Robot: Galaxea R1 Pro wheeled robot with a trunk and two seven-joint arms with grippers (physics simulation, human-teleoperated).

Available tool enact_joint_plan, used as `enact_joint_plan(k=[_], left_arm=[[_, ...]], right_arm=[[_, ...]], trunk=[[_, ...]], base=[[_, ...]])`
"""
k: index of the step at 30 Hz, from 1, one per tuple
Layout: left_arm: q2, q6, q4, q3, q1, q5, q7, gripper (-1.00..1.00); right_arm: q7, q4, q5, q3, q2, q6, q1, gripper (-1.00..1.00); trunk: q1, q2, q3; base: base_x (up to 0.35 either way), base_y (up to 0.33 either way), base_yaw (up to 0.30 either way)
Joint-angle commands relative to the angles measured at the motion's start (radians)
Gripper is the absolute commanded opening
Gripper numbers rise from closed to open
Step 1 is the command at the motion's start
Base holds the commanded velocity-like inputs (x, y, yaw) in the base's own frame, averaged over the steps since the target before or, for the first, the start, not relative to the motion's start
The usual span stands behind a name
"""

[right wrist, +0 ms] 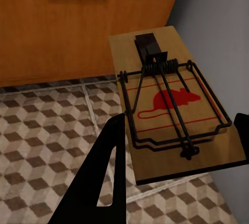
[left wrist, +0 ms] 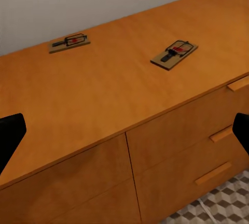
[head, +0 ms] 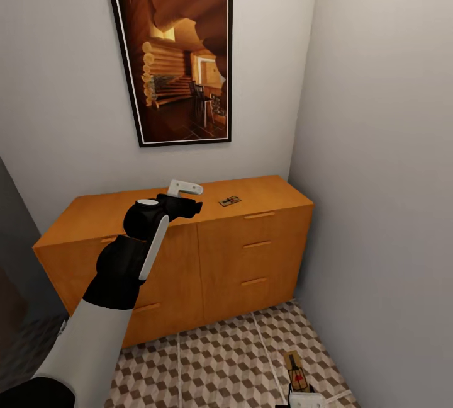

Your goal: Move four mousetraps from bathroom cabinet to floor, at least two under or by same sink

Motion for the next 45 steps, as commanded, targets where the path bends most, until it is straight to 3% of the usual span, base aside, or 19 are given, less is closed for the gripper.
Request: enact_joint_plan(k=[1,37,40,45], left_arm=[[0.000,0.004,-0.001,-0.001,-0.001,0.000,0.004,1.00],[0.013,0.004,0.031,-0.004,-0.001,0.000,0.001,1.00],[0.013,0.004,0.043,-0.018,-0.001,0.000,0.000,1.00],[0.013,0.003,0.077,-0.076,-0.001,0.000,-0.022,1.00]], right_arm=[[-0.010,0.001,0.009,0.000,0.000,0.001,-0.001,-1.00],[-0.012,0.001,0.007,0.000,0.009,0.001,-0.001,-1.00],[-0.012,0.001,0.007,0.000,0.009,0.001,-0.001,-1.00],[-0.013,0.001,0.006,-0.001,0.009,0.002,-0.001,-1.00]], trunk=[[0.000,-0.001,-0.001],[0.000,-0.001,-0.001],[0.000,-0.001,-0.001],[0.000,-0.001,-0.001]], base=[[0.000,0.000,0.000],[0.048,-0.025,0.000],[0.003,-0.002,0.000],[0.000,0.000,0.000]])
